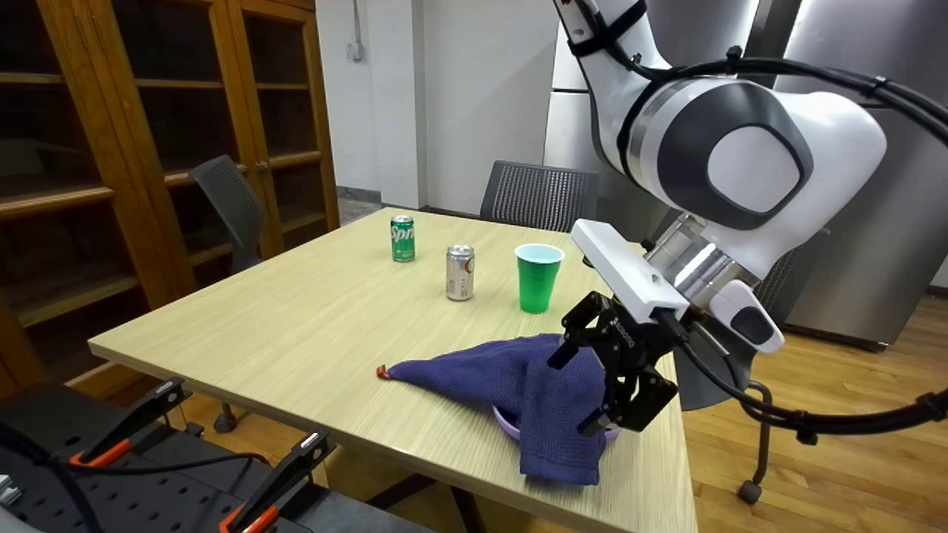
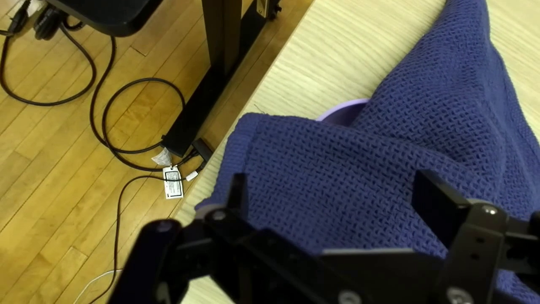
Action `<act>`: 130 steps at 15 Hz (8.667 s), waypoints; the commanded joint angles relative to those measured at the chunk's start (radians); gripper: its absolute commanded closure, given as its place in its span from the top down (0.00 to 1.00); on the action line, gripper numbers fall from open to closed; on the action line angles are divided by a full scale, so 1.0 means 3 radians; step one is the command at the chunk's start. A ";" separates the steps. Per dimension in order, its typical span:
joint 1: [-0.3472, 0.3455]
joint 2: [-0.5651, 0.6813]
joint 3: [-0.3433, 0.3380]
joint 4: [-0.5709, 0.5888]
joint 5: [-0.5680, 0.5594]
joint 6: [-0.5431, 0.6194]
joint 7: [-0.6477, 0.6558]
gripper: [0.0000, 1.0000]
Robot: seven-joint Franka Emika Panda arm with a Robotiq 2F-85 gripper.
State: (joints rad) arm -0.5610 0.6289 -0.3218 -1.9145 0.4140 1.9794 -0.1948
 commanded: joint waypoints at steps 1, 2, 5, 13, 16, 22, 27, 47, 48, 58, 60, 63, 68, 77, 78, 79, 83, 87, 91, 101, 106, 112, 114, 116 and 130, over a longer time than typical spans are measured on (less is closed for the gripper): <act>-0.0050 0.0027 0.0066 0.0168 -0.0123 -0.0069 0.0018 1.00; -0.0066 0.0035 0.0087 0.0201 -0.0123 -0.0072 -0.0046 1.00; -0.0085 0.0060 0.0146 0.0272 -0.0124 -0.0045 -0.0199 1.00; -0.0214 0.0098 0.0278 0.0380 -0.0038 0.0072 -0.0641 1.00; -0.0294 0.0129 0.0338 0.0425 -0.0020 0.0085 -0.0749 1.00; -0.0494 0.0236 0.0512 0.0542 0.0080 0.0035 -0.0922 1.00; -0.0565 0.0244 0.0595 0.0625 0.0090 0.0023 -0.0969 1.00; -0.0606 0.0616 0.0902 0.0983 0.0177 0.0256 -0.1171 1.00; -0.0607 0.0628 0.0910 0.0995 0.0173 0.0255 -0.1176 1.00; -0.0664 0.0634 0.0940 0.1016 0.0162 0.0242 -0.1193 0.82; -0.0679 0.0621 0.0943 0.1010 0.0163 0.0245 -0.1195 0.66; -0.0695 0.0624 0.0954 0.1005 0.0166 0.0247 -0.1204 0.42; -0.0695 0.0604 0.0961 0.0985 0.0162 0.0255 -0.1208 0.03; -0.0646 0.0425 0.0926 0.0911 0.0110 0.0278 -0.1173 0.01; -0.0637 0.0394 0.0920 0.0901 0.0104 0.0288 -0.1168 0.01; -0.0628 0.0362 0.0913 0.0897 0.0098 0.0294 -0.1158 0.01; -0.0595 0.0260 0.0901 0.0906 0.0094 0.0312 -0.1122 0.01; -0.0525 0.0195 0.0901 0.0919 0.0098 0.0371 -0.1071 0.01; -0.0421 0.0183 0.0906 0.0948 0.0095 0.0417 -0.1038 0.01; -0.0286 0.0220 0.0861 0.0959 0.0105 0.0499 -0.0946 0.01; -0.0270 0.0247 0.0817 0.0961 0.0069 0.0505 -0.0883 0.01; -0.0229 0.0197 0.0766 0.0909 -0.0032 0.0555 -0.0825 0.56; -0.0225 0.0165 0.0753 0.0872 -0.0057 0.0591 -0.0816 0.71; -0.0224 0.0128 0.0732 0.0828 -0.0064 0.0638 -0.0810 0.87; -0.0241 -0.0526 0.0367 -0.0183 -0.0095 0.0917 -0.0731 1.00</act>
State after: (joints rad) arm -0.6403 0.5639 -0.1890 -1.8409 0.4186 2.2107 -0.4648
